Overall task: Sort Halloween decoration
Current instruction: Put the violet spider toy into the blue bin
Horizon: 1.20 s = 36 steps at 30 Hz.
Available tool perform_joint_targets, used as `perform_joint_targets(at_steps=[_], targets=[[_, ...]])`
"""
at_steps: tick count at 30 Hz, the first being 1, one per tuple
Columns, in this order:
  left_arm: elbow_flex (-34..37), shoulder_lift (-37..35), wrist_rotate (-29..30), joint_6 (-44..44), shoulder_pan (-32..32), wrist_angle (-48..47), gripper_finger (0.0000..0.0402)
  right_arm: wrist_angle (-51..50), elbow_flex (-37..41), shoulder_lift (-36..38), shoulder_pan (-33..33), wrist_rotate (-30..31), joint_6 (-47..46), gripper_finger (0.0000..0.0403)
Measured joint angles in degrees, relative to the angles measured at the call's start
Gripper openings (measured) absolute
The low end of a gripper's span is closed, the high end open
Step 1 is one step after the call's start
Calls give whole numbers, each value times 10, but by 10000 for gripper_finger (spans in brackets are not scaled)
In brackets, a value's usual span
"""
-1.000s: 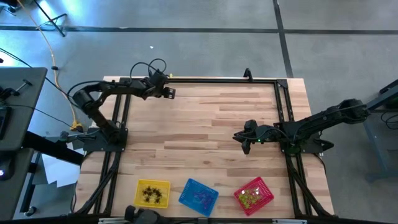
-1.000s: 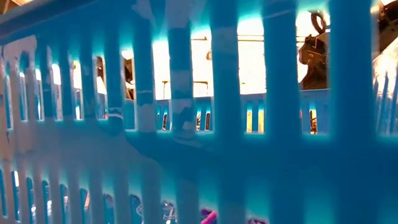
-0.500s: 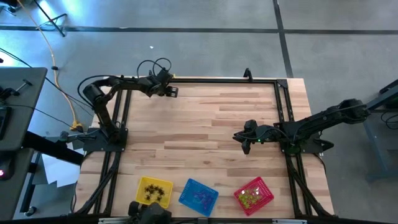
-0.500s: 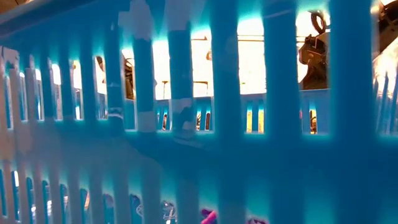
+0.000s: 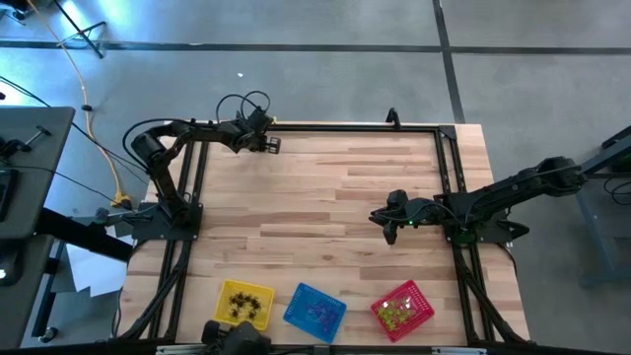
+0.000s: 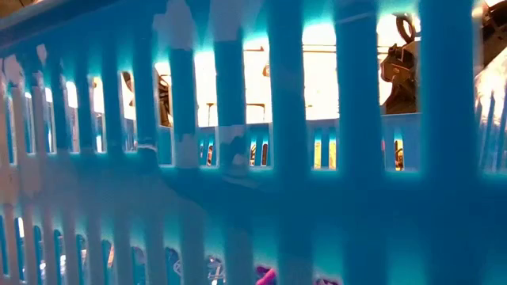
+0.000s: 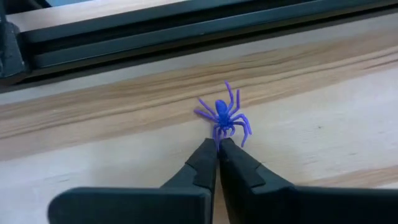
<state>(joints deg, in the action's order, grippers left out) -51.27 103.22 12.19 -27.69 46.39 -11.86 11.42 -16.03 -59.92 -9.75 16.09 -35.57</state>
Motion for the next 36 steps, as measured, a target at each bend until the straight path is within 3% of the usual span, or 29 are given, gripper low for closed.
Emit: perform_joint_targets(at_steps=[10, 22, 25, 29, 36], targets=[[1, -14, 3, 8, -21, -24, 0, 0, 0, 0, 0, 0, 0, 91], [3, -135, -67, 13, -83, -85, 0, 0, 0, 0, 0, 0, 0, 91], [2, -165, -86, 1, -142, -86, 0, 0, 0, 0, 0, 0, 0, 91], [2, -188, -87, -28, -271, -82, 0, 0, 0, 0, 0, 0, 0, 91], [2, -203, 16, -116, -521, -66, 0, 0, 0, 0, 0, 0, 0, 91]])
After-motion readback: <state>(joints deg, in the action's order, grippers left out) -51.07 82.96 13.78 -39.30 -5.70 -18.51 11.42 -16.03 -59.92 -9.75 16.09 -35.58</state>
